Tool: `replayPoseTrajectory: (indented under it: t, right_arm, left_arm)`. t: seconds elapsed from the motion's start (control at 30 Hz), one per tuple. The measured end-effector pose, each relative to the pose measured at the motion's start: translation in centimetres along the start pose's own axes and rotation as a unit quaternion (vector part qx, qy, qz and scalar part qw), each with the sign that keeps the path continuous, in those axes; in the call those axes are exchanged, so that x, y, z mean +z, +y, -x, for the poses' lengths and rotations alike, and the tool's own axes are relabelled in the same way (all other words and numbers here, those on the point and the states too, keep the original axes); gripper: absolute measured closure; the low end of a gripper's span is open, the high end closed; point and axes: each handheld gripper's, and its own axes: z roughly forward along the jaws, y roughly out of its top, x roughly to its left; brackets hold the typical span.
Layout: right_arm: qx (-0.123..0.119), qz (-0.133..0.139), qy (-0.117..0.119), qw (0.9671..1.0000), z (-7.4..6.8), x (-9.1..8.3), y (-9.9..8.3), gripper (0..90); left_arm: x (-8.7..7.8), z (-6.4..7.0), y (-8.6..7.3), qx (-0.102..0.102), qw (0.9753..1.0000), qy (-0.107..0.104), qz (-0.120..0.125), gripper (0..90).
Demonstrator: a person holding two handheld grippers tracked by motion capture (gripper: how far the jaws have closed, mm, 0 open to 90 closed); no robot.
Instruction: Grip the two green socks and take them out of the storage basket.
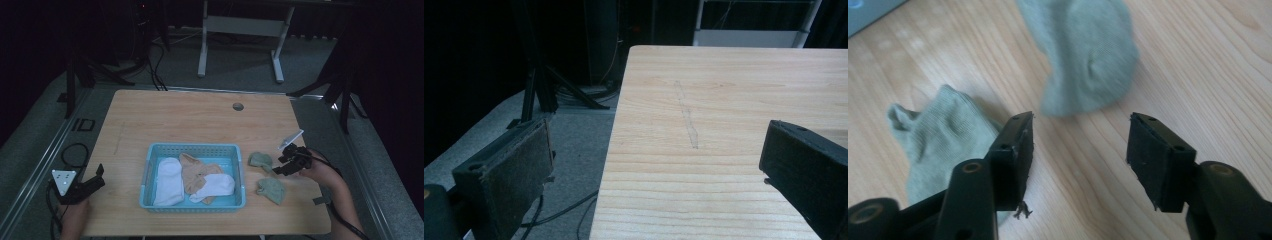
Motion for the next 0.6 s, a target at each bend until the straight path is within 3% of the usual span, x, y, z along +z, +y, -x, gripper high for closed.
replayPoseTrajectory:
  t: [0.2, 0.37, 0.53, 0.6]
  right_arm:
    - [0.03, 0.032, -0.015, 0.9989, 0.5, -0.7, -2.1, 39.5]
    - [0.048, 0.042, -0.024, 0.9977, 0.7, -0.6, -3.4, 37.5]
    - [0.082, 0.066, -0.048, 0.9932, 1.1, -0.4, -5.2, 25.6]
    - [0.099, 0.082, -0.048, 0.9905, 1.2, -0.4, -5.9, 15.3]
  left_arm:
    - [0.0, 0.0, 0.0, 0.001, 1.0, 0.001, 0.0, 0.4]
    - [0.0, 0.0, 0.0, 0.001, 1.0, 0.001, 0.0, 0.4]
    - [0.0, 0.0, 0.0, 0.001, 1.0, 0.0, 0.0, 0.4]
    - [0.0, 0.0, 0.0, 0.001, 1.0, 0.0, 0.0, 0.4]
